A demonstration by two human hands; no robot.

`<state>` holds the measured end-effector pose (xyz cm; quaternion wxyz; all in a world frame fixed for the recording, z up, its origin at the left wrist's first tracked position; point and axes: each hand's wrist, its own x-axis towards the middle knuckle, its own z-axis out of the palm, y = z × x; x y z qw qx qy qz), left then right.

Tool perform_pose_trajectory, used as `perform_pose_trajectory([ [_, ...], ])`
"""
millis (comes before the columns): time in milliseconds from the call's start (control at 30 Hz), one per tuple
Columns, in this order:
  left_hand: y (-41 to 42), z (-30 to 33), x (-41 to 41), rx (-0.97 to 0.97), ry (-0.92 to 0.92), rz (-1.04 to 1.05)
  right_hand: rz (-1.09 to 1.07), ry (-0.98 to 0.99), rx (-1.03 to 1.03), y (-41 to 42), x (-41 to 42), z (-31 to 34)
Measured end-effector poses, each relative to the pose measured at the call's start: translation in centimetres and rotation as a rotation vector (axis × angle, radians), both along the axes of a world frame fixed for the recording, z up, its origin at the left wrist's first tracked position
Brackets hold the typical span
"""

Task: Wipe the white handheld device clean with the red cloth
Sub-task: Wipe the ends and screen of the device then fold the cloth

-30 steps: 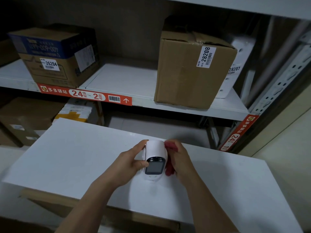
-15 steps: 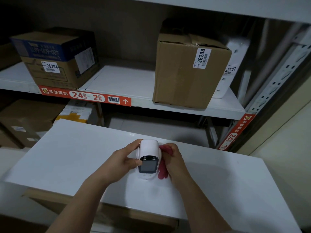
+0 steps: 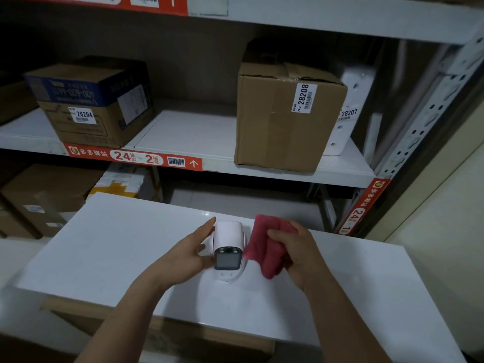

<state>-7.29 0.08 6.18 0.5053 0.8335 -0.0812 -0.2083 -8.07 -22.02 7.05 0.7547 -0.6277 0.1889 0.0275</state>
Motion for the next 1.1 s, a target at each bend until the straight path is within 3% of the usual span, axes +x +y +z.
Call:
perform_pose_trajectory([
  [133,-1.5,2.4,0.1,0.06,-0.318,0.216,0.007,-0.012,0.048,-0.2,-0.1,1.6],
  [233,-3.6,4.4,-0.1,0.056,-0.452,0.173,0.049,-0.055,0.032,-0.1,-0.1,2.9],
  [367,-5.5,4.6,-0.5,-0.008,-0.363,0.074,0.114,-0.105,-0.032,-0.1,-0.3,4.2],
  [567,-6.1,4.6,-0.4,-0.284,-0.191,0.218,0.148,-0.188,-0.115,-1.0,-0.4,5.1],
  [733,-7.3,5.0,-0.4,-0.284,-0.184,0.324,0.042,-0.31,-0.249,-0.8,-0.2,4.9],
  [867,-8.5,4.9,-0.6,-0.323,-0.117,0.389,0.179,-0.333,-0.127,-1.1,-0.7,5.1],
  [967,-8.8,5.4,-0.8,-0.496,0.051,0.399,0.218,-0.436,-0.31,-1.4,-1.0,4.9],
  [1100,-8.8,5.4,-0.4,-0.516,0.102,0.45,0.215,-0.527,-0.547,-1.7,-0.9,4.8],
])
